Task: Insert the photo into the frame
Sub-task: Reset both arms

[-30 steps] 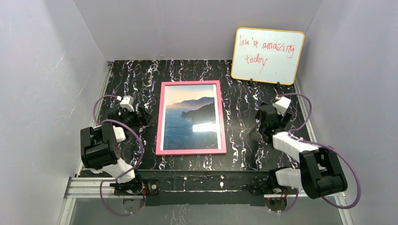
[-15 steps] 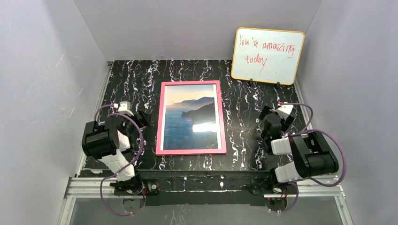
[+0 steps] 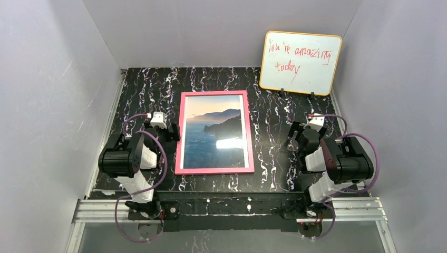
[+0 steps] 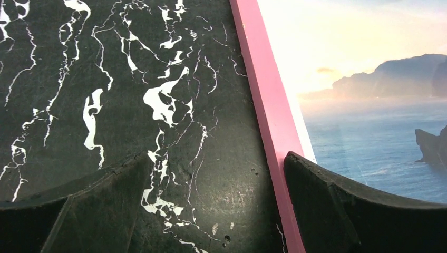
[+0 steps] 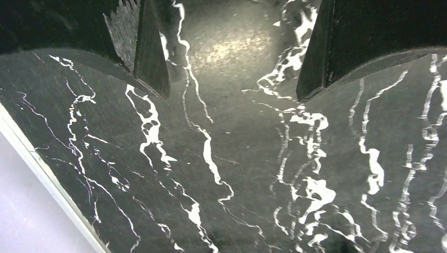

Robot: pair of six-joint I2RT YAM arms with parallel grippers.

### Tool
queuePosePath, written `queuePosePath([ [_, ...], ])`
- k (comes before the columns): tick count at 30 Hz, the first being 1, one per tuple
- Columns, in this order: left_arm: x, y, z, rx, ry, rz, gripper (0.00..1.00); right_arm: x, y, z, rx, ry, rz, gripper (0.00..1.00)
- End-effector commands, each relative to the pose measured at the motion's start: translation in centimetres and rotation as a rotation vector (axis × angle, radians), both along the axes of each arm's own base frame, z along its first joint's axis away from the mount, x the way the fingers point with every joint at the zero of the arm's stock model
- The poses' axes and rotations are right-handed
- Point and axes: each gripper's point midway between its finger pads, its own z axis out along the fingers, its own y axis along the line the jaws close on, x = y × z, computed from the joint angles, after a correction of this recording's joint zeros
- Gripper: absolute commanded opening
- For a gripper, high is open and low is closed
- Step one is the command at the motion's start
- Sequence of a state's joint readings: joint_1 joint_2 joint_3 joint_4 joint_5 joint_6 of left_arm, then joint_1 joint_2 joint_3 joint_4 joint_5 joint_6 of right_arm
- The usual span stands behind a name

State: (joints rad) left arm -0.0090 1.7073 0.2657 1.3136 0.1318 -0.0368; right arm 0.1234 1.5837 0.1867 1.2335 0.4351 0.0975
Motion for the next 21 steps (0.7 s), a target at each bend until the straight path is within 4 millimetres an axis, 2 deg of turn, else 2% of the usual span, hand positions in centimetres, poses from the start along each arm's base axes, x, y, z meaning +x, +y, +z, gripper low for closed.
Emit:
queuePosePath([
  [1,-0.53,1.08,-0.66,0.055,0.036,0.057,0.98,2.3,0.35,1.21,0.055,-0.04,0.084,0.98],
  [4,-0.55,1.1,-0.5,0.054,0.028,0.058,0.98,1.99,0.23,0.67,0.059,-0.01,0.08,0.98],
  [6,-0.59,1.07,-0.54,0.054,0.029,0.057,0.98,2.04,0.17,1.36,0.047,-0.05,0.083,0.98],
  [21,-0.34,1.1,-0.61,0.057,0.03,0.061,0.98,1.97,0.09,1.23,0.048,-0.041,0.078,0.98],
])
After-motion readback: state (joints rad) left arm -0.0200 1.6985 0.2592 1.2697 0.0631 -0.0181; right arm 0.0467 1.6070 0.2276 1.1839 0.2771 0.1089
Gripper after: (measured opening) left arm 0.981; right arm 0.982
